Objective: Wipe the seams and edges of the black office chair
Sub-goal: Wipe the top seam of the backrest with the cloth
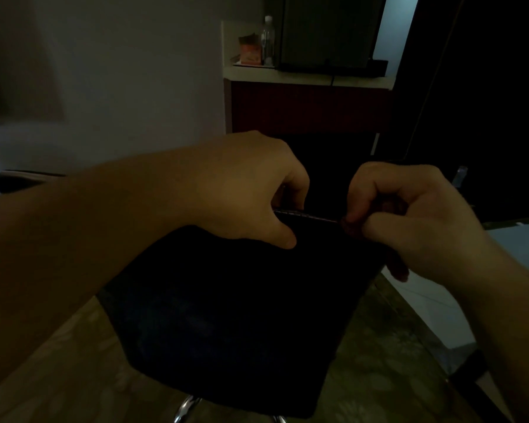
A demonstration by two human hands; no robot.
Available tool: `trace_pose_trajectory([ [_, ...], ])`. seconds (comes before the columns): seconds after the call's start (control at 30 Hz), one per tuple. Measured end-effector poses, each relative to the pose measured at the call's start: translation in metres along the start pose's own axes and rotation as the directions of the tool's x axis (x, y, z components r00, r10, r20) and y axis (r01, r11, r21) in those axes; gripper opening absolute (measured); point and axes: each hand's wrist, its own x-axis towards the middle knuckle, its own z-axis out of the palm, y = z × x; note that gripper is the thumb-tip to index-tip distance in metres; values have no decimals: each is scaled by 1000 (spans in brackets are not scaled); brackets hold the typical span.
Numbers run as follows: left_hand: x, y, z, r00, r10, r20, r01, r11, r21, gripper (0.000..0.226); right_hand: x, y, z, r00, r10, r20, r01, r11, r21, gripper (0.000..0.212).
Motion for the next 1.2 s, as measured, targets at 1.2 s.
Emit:
trace_pose_trajectory([
  [1.2, -16, -12, -11, 1000, -28, -12, 27, 999, -38, 27, 6, -4, 8, 999, 44, -15, -45, 999, -13, 22],
])
